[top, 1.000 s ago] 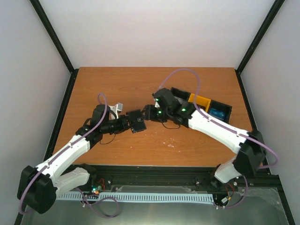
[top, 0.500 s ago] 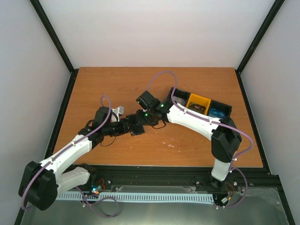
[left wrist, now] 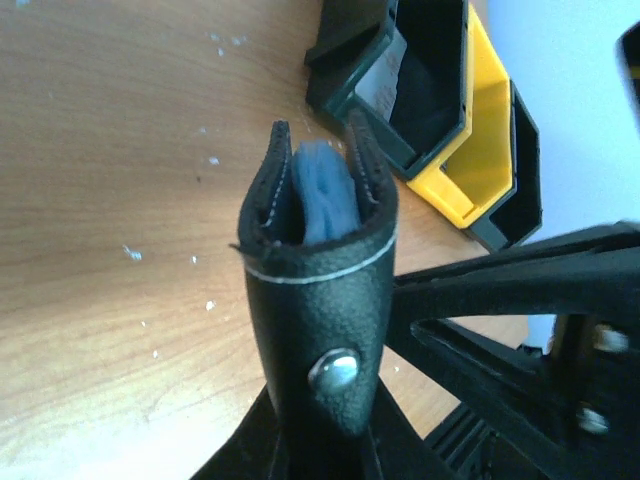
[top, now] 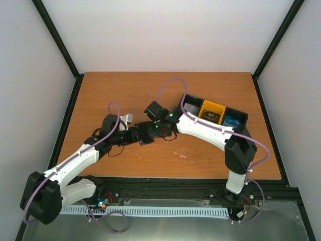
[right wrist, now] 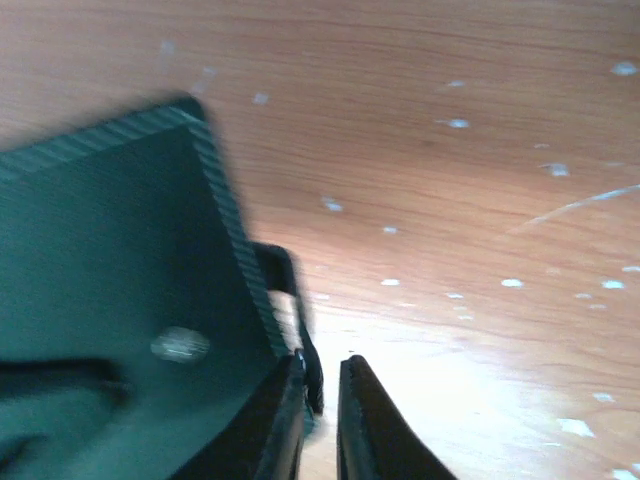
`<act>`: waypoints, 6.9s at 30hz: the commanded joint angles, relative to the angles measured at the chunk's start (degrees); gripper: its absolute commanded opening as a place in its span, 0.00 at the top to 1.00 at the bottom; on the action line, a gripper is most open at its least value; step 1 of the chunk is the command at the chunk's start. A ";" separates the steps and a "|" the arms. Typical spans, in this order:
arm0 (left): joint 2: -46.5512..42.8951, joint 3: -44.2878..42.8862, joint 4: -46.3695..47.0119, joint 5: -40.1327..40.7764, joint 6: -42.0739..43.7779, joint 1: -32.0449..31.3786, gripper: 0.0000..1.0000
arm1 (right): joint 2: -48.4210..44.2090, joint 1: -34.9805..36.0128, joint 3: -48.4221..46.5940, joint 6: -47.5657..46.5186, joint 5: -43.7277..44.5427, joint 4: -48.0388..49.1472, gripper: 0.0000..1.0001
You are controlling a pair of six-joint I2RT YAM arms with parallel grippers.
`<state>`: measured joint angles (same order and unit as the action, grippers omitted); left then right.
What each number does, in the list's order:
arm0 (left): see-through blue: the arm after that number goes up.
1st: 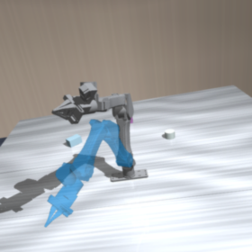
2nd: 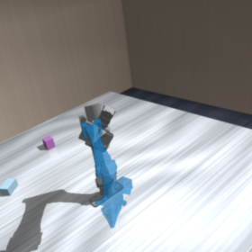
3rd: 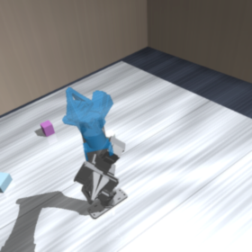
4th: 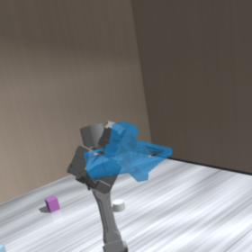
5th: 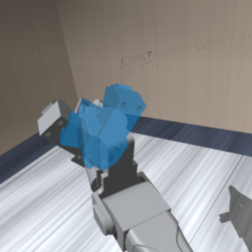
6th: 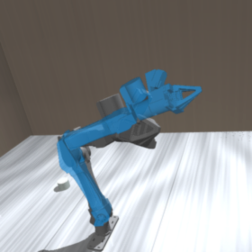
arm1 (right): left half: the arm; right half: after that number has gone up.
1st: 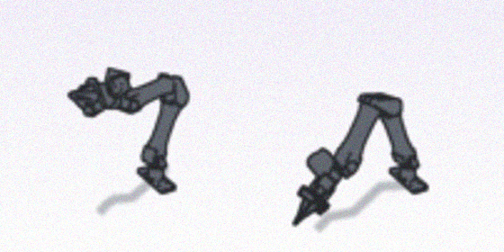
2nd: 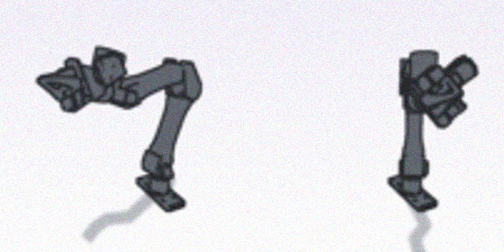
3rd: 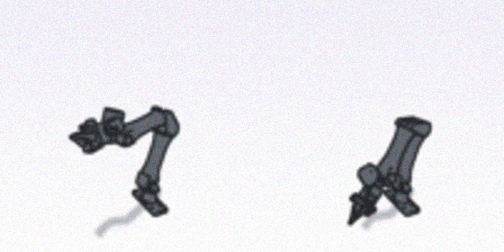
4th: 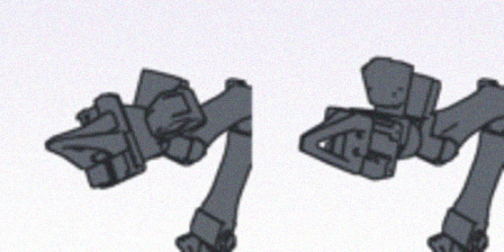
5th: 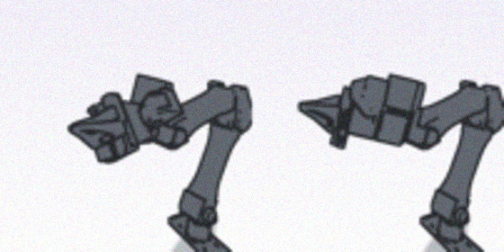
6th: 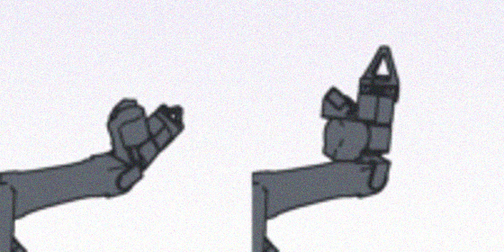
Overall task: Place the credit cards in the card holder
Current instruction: Open the card holder at the center of the board, then turn over the card slot at the center of the board.
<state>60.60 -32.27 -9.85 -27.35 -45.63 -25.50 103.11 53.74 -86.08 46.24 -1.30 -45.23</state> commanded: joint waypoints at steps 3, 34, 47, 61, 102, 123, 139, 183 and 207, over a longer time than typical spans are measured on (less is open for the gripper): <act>-1.72 -0.37 4.20 1.38 1.39 0.36 0.99 | 2.52 -0.21 -0.23 -0.47 11.74 -10.51 0.95; -2.58 0.26 5.36 -3.84 4.78 0.36 0.99 | -7.27 -3.68 11.45 -5.94 -4.32 10.32 0.83; -0.75 1.58 1.11 2.06 5.40 0.44 0.30 | -9.57 -3.64 14.22 -8.04 -5.52 11.16 0.97; 3.78 4.76 6.67 -2.63 8.03 0.59 0.00 | -10.56 -3.65 14.72 -5.30 -11.92 9.52 0.97; 18.23 -0.01 13.45 -6.04 8.40 0.62 0.57 | -6.82 -5.89 7.33 -2.07 20.01 -11.08 0.61; 29.48 -3.03 18.50 -14.11 4.70 0.67 0.72 | -0.34 -6.63 19.43 -2.42 -1.59 8.01 0.71; 34.78 -5.21 16.62 -12.64 6.03 0.62 0.68 | 1.91 -6.98 21.92 -2.47 -1.44 9.50 0.72; 46.03 -19.87 13.96 -14.45 9.56 -9.02 0.63 | -26.62 -10.39 35.90 10.07 16.76 11.14 0.70; 39.68 -22.35 15.77 -37.10 24.32 -11.67 0.52 | -35.69 -10.58 36.22 9.67 21.05 9.04 0.69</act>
<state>104.14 -52.90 8.47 -61.89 -27.73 -36.71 67.64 43.44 -49.32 57.43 19.57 -37.69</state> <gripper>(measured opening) 0.480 0.314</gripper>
